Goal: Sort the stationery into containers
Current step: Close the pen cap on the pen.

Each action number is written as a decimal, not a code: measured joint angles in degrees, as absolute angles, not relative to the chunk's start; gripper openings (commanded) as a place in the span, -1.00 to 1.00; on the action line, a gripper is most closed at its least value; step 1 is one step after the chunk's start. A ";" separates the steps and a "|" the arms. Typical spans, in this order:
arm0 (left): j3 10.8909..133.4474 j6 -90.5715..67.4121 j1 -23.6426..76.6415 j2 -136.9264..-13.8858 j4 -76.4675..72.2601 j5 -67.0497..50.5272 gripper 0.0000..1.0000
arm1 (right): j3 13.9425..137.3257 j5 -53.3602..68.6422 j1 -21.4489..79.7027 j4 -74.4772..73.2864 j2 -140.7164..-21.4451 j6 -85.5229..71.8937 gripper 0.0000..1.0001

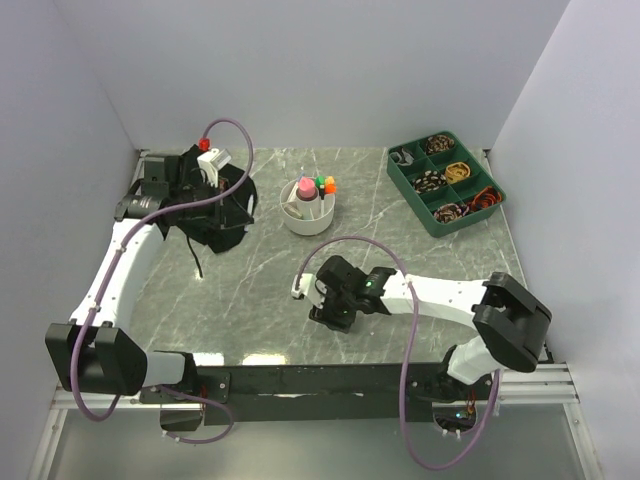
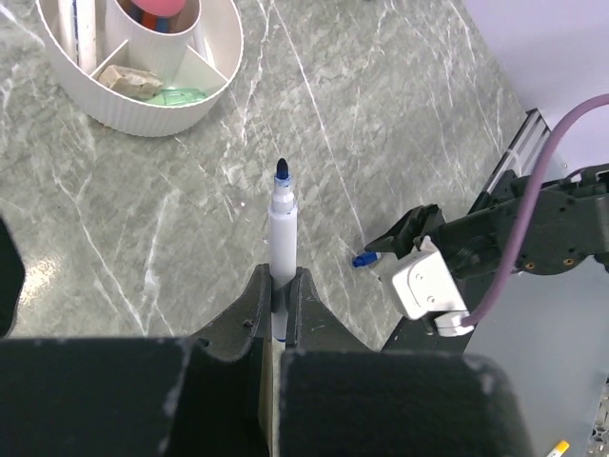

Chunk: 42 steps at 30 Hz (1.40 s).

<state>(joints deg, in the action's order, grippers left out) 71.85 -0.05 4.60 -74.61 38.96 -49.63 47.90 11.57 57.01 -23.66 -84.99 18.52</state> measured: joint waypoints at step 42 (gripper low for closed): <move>71.37 0.10 5.26 -80.62 47.27 -63.79 -0.99 | 51.07 5.06 50.09 -30.24 -70.35 38.70 -1.00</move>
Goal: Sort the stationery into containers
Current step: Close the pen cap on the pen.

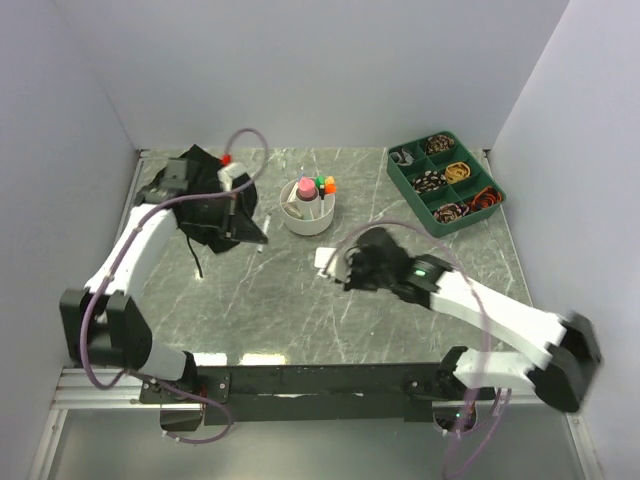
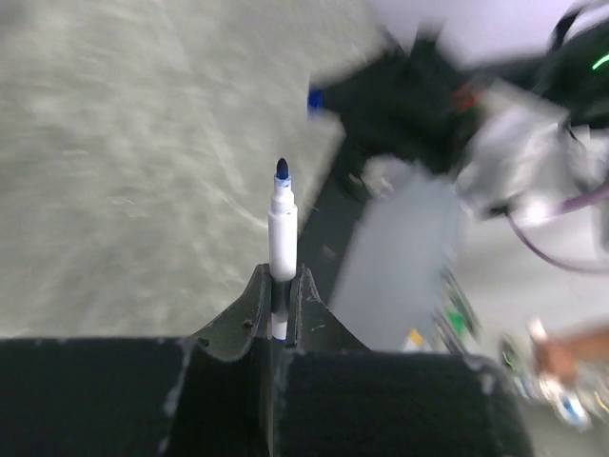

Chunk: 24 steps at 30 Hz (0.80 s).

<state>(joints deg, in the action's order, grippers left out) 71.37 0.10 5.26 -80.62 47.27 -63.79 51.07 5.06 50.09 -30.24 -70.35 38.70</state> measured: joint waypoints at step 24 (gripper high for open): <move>66.15 -50.83 22.59 -95.59 0.34 -84.20 -0.99 | 31.90 8.19 43.55 22.92 -56.49 87.02 -1.00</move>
<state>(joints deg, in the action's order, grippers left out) 66.15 -50.83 22.59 -95.59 0.34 -84.20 31.90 8.19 43.55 22.92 -56.49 87.02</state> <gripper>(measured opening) 0.048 0.229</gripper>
